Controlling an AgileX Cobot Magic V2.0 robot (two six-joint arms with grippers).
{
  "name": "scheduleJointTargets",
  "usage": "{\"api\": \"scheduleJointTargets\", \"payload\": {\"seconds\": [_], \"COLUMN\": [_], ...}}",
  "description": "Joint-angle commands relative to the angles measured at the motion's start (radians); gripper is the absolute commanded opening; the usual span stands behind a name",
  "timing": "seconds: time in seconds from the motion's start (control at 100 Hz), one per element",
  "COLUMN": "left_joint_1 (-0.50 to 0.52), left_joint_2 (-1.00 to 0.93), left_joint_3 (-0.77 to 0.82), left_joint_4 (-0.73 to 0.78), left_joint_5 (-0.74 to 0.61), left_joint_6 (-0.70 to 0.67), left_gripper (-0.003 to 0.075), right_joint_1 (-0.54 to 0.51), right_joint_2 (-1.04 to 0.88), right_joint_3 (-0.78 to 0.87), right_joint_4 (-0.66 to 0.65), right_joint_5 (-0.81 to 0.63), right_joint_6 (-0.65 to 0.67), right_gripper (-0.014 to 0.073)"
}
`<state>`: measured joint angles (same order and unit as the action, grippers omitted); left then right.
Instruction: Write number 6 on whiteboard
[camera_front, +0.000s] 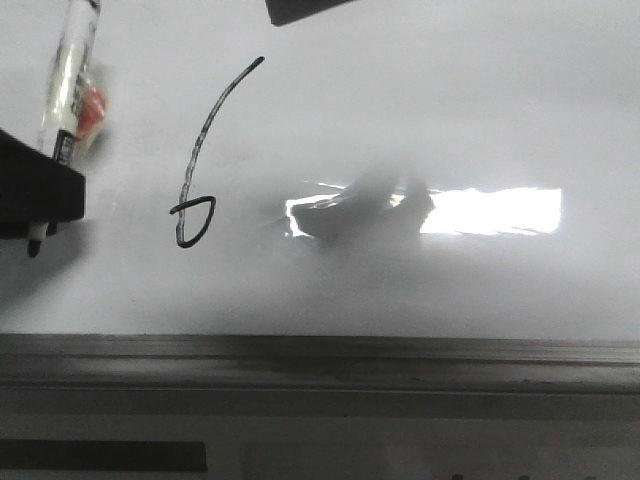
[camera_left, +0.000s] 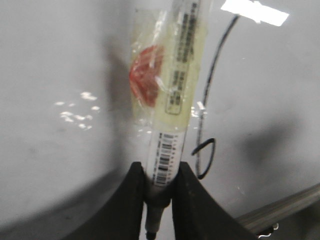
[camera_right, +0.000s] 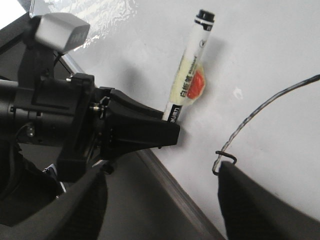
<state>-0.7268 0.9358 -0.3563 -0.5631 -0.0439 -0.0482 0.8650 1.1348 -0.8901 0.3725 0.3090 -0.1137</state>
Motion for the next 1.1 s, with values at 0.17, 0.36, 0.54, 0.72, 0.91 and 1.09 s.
{"api": "scheduleJointTargets", "payload": {"seconds": [0.17, 0.36, 0.54, 0.72, 0.91, 1.09], "left_joint_1": [0.034, 0.034, 0.034, 0.034, 0.034, 0.036], "left_joint_2": [0.013, 0.013, 0.013, 0.004, -0.052, -0.116], "left_joint_3": [-0.033, -0.033, -0.033, -0.033, -0.033, -0.033], "left_joint_4": [-0.026, -0.026, -0.028, -0.026, 0.061, 0.127], "left_joint_5": [-0.056, -0.063, -0.063, -0.063, -0.057, -0.035], "left_joint_6": [-0.008, -0.008, -0.008, -0.008, -0.004, -0.004], "left_gripper": [-0.0013, 0.0279, 0.0447, 0.0453, 0.0453, 0.0452], "right_joint_1": [-0.007, -0.007, -0.007, -0.007, -0.007, -0.007], "right_joint_2": [-0.024, -0.024, -0.024, -0.024, -0.024, -0.026], "right_joint_3": [-0.035, -0.035, -0.035, -0.035, -0.035, -0.035], "right_joint_4": [0.0, 0.0, 0.0, 0.0, 0.0, 0.0], "right_joint_5": [-0.068, -0.072, -0.081, -0.084, -0.084, -0.073], "right_joint_6": [-0.013, -0.013, -0.013, -0.013, -0.013, -0.013], "right_gripper": [0.0419, 0.0419, 0.0419, 0.0419, 0.0419, 0.0417]}}
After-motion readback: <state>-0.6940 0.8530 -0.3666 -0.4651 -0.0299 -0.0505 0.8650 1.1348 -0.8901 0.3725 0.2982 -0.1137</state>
